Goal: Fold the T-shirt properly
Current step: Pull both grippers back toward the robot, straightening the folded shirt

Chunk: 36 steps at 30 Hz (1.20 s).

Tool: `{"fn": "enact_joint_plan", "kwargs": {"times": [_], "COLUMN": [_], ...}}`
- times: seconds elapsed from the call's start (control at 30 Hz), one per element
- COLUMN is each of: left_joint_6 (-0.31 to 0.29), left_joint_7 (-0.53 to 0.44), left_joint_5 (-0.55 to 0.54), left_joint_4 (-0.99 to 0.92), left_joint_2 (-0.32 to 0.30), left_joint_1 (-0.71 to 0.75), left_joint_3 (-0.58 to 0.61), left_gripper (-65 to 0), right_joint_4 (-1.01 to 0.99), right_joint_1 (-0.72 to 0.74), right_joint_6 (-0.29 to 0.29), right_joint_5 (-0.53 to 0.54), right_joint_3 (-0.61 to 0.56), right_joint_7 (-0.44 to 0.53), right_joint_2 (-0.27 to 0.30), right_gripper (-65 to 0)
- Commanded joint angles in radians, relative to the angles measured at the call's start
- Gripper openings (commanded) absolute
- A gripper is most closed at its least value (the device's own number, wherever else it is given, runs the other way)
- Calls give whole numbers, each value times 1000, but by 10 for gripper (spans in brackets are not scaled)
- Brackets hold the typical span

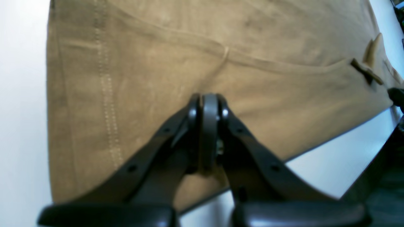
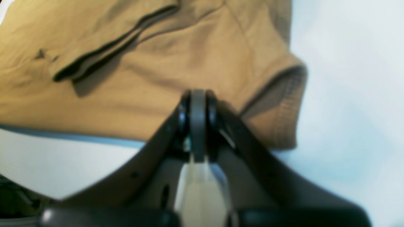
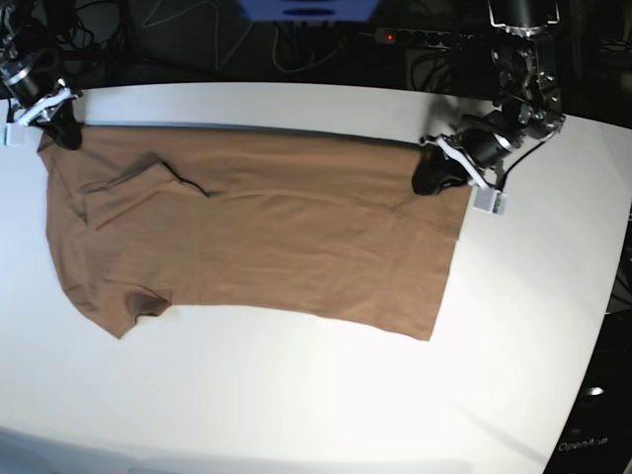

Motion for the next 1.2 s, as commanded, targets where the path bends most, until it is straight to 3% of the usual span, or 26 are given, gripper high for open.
{"fn": "enact_joint_plan", "kwargs": {"times": [0.0,0.4,0.87,1.17], "left_joint_6": [68,67,72,73], "left_joint_7": [211,211,222,255], "left_joint_5": [188,191,191,191], "left_joint_4": [-23,73,76,78], "left_joint_2": [-4,13,-30,-27], "left_joint_1": [47,138,109,54], "left_joint_3": [7,7,5,5], "left_gripper": [-625,-625,-627,-627], "right_joint_4": [1,4,0,4], "right_joint_1": [-24,-18,1,2], "right_joint_6": [-20,-20,-20,-20], "right_joint_5": [-76,-78,-78,-79], "right_joint_3": [-4,-7,-7,-9], "right_joint_7": [-100,-100,-103,-104], "right_joint_2": [11,-3,11,11], "right_gripper": [-644,-644,-644,-644]}}
